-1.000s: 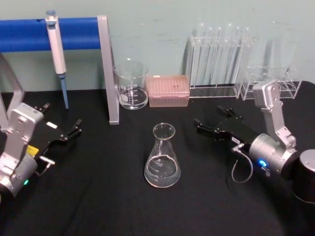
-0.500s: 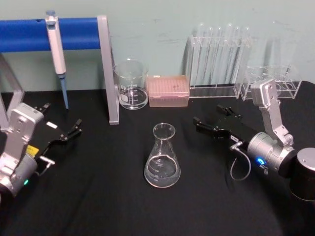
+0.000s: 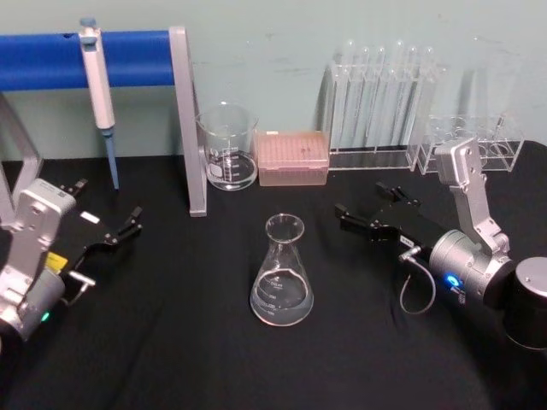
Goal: Grasp the erlenmeyer flask with one hand, shake it three times, then place it back.
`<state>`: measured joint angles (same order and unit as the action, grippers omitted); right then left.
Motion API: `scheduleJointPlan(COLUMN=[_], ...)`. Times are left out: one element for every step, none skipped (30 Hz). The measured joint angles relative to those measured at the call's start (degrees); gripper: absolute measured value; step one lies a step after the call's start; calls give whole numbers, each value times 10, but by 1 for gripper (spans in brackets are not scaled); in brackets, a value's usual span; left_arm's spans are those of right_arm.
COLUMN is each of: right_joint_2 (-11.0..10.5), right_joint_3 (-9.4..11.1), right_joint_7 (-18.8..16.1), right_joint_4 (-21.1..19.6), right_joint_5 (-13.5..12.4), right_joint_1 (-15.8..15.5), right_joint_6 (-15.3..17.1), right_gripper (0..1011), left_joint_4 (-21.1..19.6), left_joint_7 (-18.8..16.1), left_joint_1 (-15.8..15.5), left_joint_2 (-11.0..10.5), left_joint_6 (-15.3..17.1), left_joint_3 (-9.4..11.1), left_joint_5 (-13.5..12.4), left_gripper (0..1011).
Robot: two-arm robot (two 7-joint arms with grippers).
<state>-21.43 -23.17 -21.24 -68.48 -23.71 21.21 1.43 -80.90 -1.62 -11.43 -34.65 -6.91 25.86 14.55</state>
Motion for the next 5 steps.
scheduleJointPlan(right_joint_2=[0,0,0,0,0], right_joint_3=[0,0,0,0,0], right_joint_7=[0,0,0,0,0], right_joint_4=[0,0,0,0,0], right_joint_5=[0,0,0,0,0], right_joint_1=[0,0,0,0,0], right_joint_6=[0,0,0,0,0], right_gripper=[1003,1003,1003,1003,1003], left_joint_4=[0,0,0,0,0], left_joint_7=[0,0,0,0,0], left_joint_1=[0,0,0,0,0], left_joint_2=[0,0,0,0,0], left_joint_6=[0,0,0,0,0], left_joint_3=[0,0,0,0,0], left_joint_5=[0,0,0,0,0], left_gripper=[1001,1001,1001,1001,1001])
